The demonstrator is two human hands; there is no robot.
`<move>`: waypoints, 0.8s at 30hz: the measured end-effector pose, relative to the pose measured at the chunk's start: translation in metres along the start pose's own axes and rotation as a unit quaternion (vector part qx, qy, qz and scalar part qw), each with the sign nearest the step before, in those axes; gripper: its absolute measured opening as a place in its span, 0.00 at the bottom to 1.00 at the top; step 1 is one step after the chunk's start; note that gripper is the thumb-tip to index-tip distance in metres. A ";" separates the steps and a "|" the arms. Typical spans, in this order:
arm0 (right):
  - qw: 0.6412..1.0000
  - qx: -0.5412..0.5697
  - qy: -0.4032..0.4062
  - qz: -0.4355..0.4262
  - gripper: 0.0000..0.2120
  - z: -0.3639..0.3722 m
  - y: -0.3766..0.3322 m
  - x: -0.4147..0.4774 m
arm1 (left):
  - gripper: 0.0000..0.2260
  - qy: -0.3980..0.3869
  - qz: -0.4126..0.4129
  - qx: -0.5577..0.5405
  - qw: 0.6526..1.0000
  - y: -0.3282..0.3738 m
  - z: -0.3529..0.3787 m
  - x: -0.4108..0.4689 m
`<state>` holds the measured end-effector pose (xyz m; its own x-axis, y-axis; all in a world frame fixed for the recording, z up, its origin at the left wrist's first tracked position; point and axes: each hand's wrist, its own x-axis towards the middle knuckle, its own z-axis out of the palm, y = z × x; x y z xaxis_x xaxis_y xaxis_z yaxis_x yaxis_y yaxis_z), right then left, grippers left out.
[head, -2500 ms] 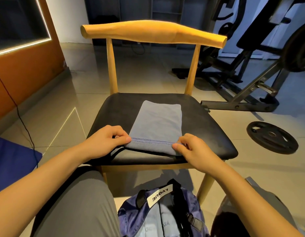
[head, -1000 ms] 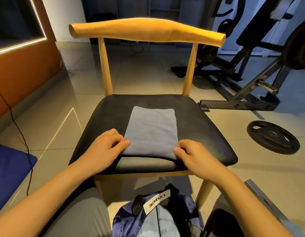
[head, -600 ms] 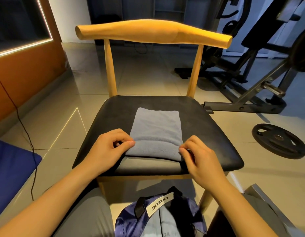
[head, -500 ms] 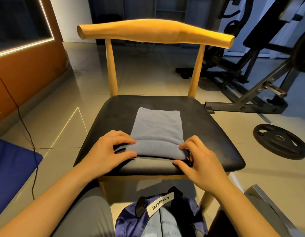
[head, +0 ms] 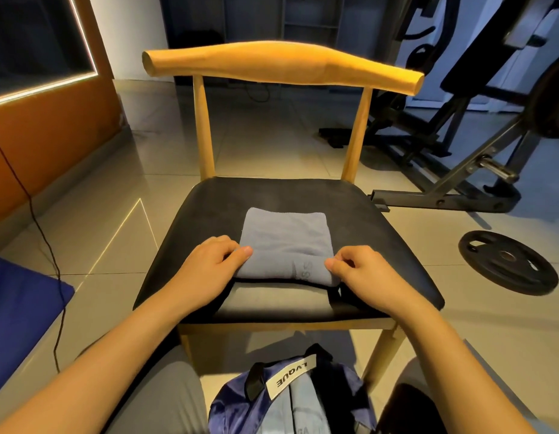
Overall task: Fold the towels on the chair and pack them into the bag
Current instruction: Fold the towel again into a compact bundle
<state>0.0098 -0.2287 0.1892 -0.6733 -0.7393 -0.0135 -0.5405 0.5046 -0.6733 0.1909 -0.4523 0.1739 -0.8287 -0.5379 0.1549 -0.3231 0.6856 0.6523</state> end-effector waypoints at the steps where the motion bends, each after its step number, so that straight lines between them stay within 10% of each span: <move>1: 0.999 -0.020 0.039 0.001 0.13 0.003 -0.001 0.003 | 0.21 0.018 -0.017 0.009 1.000 0.001 0.000 0.005; 8: 0.956 -0.092 0.222 -0.170 0.09 0.029 0.010 0.002 | 0.06 0.128 0.115 -0.012 0.985 -0.004 0.002 0.012; 14: 0.964 -0.106 0.142 -0.200 0.15 0.023 0.024 -0.009 | 0.24 0.026 0.173 0.069 0.982 -0.023 -0.006 0.006; 24: 0.993 -0.041 -0.092 -0.058 0.17 -0.016 0.001 0.007 | 0.18 -0.066 0.076 0.016 0.995 -0.007 -0.020 0.014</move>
<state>-0.0037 -0.2268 0.2005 -0.5054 -0.8592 -0.0793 -0.6530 0.4409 -0.6157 0.1910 -0.4741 0.1868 -0.9213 -0.3593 0.1490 -0.2027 0.7704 0.6045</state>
